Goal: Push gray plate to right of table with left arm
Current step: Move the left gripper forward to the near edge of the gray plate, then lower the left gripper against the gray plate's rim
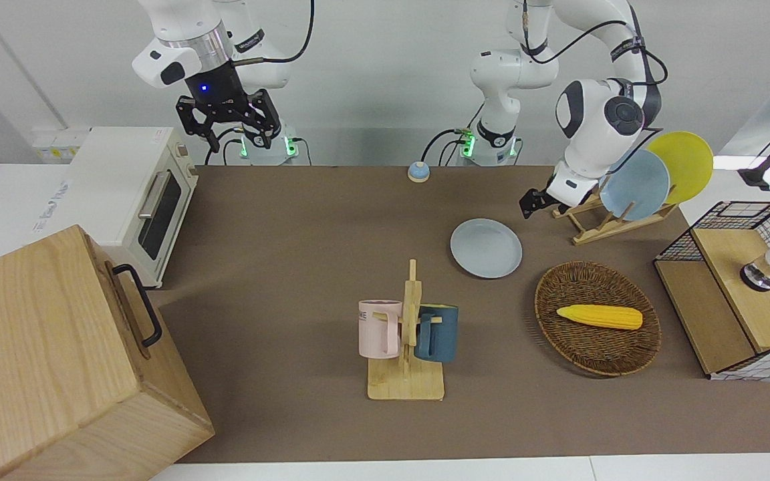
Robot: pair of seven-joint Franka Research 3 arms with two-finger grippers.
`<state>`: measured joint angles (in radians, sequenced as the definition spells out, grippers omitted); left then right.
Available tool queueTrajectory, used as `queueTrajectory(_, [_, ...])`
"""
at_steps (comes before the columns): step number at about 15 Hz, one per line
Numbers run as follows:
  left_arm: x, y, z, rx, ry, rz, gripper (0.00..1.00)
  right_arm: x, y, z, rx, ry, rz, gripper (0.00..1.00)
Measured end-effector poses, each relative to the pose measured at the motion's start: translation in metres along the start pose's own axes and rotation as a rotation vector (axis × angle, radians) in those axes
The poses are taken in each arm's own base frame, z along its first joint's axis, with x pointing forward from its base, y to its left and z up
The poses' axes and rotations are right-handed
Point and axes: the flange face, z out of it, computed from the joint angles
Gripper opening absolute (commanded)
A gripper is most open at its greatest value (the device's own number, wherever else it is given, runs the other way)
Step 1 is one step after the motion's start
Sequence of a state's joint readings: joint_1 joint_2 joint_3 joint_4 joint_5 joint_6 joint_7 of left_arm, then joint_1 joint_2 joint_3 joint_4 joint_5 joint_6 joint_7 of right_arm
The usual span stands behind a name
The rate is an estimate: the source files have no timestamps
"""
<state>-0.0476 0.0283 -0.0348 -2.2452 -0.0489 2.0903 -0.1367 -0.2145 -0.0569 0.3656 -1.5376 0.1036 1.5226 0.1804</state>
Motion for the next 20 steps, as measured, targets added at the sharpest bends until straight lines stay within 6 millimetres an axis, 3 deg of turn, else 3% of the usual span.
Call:
queueTrajectory(6, [0.000, -0.001, 0.026, -0.007, 0.010, -0.006, 0.98, 0.000, 0.000, 0.000, 0.000, 0.000, 0.000, 0.996])
queueTrajectory(11, [0.003, 0.004, 0.040, -0.019, 0.009, -0.008, 0.90, 0.000, 0.000, 0.000, 0.000, 0.000, 0.000, 0.996])
queueTrajectory(12, [0.004, 0.005, 0.042, -0.020, 0.012, -0.007, 0.81, 0.000, 0.000, 0.000, 0.000, 0.000, 0.000, 0.996])
queueTrajectory(14, [0.005, 0.008, 0.046, -0.024, 0.013, -0.005, 0.50, 0.000, 0.000, 0.000, 0.000, 0.000, 0.000, 0.996])
queueTrajectory(17, [0.006, 0.011, 0.048, -0.037, 0.012, -0.012, 0.17, 0.000, 0.000, 0.000, 0.000, 0.000, 0.000, 0.996])
queueTrajectory(19, [0.006, 0.011, 0.048, -0.041, 0.016, -0.014, 0.00, 0.000, 0.000, 0.000, 0.000, 0.000, 0.000, 0.996])
queueTrajectory(20, [0.006, 0.012, 0.046, -0.044, 0.019, -0.013, 0.00, 0.000, 0.000, 0.000, 0.000, 0.000, 0.000, 0.996])
